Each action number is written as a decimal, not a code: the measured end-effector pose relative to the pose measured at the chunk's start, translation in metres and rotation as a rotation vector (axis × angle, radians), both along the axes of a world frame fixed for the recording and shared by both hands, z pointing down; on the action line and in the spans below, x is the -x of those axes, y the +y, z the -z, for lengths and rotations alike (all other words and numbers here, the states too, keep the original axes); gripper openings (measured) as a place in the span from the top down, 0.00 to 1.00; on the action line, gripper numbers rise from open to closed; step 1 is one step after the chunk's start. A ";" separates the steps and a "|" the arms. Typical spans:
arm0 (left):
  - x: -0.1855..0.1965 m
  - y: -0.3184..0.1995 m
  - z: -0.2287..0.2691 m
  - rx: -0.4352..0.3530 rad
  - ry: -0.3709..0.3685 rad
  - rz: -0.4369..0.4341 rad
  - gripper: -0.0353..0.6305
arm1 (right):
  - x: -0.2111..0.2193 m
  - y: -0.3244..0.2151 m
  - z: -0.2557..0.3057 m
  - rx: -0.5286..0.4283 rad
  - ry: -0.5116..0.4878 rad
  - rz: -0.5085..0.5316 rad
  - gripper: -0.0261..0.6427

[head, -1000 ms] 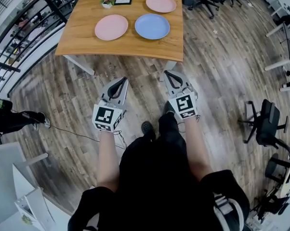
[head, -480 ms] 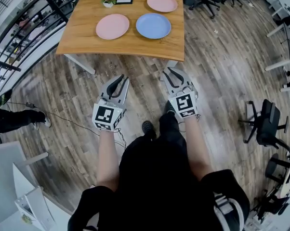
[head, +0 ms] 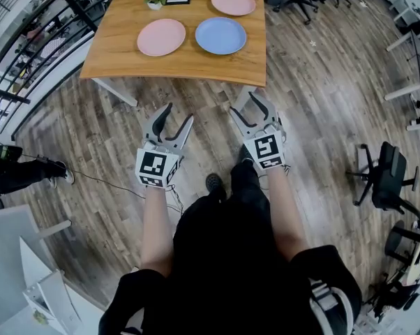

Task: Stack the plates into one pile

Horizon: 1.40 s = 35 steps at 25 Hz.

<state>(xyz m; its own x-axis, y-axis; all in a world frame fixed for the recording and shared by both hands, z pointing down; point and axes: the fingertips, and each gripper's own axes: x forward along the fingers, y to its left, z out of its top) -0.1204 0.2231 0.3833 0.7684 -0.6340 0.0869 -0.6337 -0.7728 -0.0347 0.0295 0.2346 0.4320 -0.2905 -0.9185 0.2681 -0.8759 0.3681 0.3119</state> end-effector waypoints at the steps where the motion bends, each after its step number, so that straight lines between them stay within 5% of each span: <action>1: 0.000 -0.001 0.000 0.001 -0.002 0.002 0.58 | -0.001 0.000 -0.001 0.006 0.002 0.000 0.54; 20: -0.034 -0.038 -0.003 0.019 -0.015 0.078 0.57 | -0.039 -0.044 -0.008 0.042 -0.008 0.040 0.56; 35: -0.069 -0.099 -0.001 0.036 -0.009 0.229 0.57 | -0.067 -0.132 -0.005 0.052 0.014 0.214 0.58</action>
<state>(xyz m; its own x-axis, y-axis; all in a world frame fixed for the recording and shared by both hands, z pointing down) -0.0512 0.1244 0.3846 0.6038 -0.7882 0.1188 -0.7926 -0.6096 -0.0158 0.0966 0.1023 0.4374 -0.4732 -0.8211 0.3190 -0.7719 0.5610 0.2989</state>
